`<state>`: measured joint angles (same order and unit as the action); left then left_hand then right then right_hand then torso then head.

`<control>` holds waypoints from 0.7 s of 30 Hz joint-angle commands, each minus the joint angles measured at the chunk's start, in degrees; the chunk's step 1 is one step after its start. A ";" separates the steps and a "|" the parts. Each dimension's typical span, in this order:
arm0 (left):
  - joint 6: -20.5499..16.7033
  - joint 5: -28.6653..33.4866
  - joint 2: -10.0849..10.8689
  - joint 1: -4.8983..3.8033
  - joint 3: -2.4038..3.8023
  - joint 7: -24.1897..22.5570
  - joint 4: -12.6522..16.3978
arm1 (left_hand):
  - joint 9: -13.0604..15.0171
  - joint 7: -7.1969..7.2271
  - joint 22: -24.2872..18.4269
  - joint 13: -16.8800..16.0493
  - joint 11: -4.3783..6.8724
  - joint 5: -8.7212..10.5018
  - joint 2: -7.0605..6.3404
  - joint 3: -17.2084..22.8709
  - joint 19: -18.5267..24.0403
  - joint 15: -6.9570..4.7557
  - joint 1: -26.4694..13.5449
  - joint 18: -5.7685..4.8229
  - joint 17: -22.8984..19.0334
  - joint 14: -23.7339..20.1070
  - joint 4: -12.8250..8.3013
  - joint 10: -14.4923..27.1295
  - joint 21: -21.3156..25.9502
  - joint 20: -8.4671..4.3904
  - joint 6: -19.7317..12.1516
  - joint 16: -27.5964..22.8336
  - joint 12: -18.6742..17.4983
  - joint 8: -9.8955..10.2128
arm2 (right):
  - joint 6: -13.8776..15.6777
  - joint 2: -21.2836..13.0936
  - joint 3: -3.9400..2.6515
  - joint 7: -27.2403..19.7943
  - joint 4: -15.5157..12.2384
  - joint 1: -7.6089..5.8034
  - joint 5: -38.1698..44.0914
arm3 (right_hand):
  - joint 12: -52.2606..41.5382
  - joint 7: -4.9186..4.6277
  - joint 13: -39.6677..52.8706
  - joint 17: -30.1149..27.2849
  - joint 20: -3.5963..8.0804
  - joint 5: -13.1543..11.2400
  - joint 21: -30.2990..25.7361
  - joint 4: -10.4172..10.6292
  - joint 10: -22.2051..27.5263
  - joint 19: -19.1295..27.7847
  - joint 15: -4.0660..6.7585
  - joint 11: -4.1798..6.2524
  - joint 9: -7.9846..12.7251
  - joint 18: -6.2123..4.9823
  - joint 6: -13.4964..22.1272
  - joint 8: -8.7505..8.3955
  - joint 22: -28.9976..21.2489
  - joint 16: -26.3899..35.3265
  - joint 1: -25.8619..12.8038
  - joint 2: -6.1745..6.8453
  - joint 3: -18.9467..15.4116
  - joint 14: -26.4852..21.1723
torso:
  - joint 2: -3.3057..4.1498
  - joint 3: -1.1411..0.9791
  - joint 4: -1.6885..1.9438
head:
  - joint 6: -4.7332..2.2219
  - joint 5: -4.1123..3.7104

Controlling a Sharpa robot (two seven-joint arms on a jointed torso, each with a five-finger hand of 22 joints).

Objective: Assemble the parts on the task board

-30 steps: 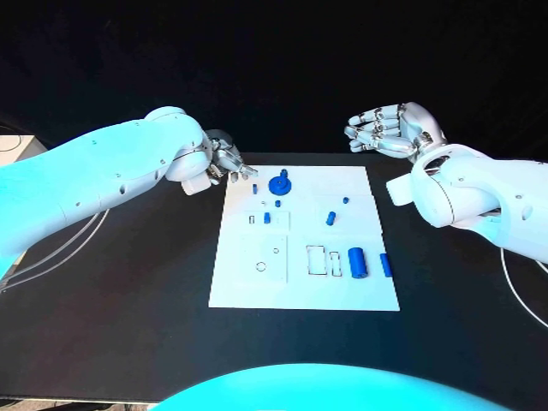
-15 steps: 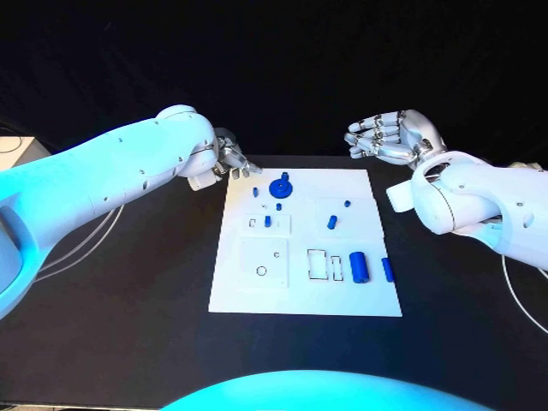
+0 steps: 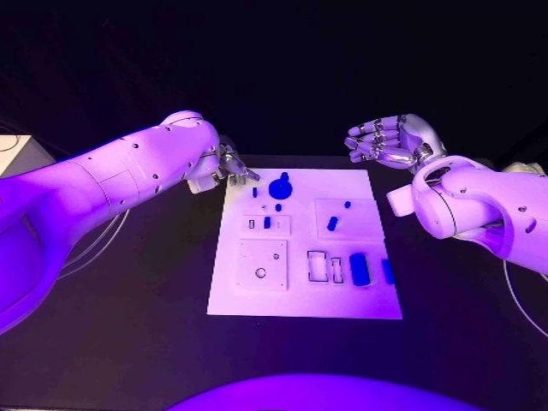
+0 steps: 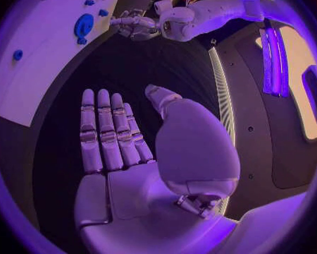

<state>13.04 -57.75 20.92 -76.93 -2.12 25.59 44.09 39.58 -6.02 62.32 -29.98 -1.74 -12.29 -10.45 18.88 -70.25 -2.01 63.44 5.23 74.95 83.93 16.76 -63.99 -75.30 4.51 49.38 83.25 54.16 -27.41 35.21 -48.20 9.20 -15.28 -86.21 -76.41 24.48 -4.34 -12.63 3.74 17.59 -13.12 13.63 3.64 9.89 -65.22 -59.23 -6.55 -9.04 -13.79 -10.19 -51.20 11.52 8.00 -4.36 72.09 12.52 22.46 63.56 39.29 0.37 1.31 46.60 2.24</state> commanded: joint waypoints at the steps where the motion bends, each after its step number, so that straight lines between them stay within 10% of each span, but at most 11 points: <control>1: 1.50 0.22 -0.34 0.06 0.00 -1.15 -0.49 | -0.07 -0.04 0.07 0.09 0.00 0.25 -0.04 -0.31 -0.48 0.23 -0.53 0.84 0.18 1.80 0.07 -0.07 -0.24 -0.02 0.32 0.35 0.38 -0.20 | -0.82 -0.03 -0.02 -0.70 -0.19 -0.01 0.23 | 0.39 -0.37 -0.08 -0.05 -0.28 0.01 0.10 -0.25 0.03 0.32 -0.46 -0.34 0.08 -0.38 -0.13 -0.30 -0.05 0.35 0.32 -0.29 -0.11 0.05 | 0.17 0.03 -0.01 | -0.03 -0.08; 21: 3.44 1.24 -1.13 0.56 -0.60 -2.28 -1.04 | -0.21 0.52 0.92 0.29 0.52 0.00 0.76 -0.71 -1.05 -0.19 0.76 0.69 1.39 2.26 -0.23 -0.51 -0.72 -0.26 1.50 1.00 0.54 -0.96 | -0.84 0.04 -0.02 -0.63 -0.13 -0.02 0.23 | 0.39 -0.37 -0.08 -0.05 -0.28 0.01 0.10 -0.25 0.03 0.32 -0.46 -0.34 0.08 -0.38 -0.13 -0.30 -0.05 0.35 0.32 -0.29 -0.11 0.05 | 0.17 -0.02 0.06 | 0.39 -0.27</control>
<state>14.97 -57.10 19.97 -76.38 -2.73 24.30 42.91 39.42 -5.31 63.21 -29.74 -1.32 -12.29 -9.59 18.33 -70.86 -2.01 63.69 5.23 74.94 83.93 16.68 -64.41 -75.83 4.31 50.50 83.90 54.37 -28.19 35.20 -48.19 9.20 -15.28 -86.26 -76.44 24.49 -4.34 -12.63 3.74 17.60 -13.12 13.63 3.64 9.90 -65.22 -59.23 -6.55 -9.04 -13.80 -10.19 -51.20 11.52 8.01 -4.36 72.09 12.52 22.46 63.56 39.50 0.37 1.32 46.93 2.01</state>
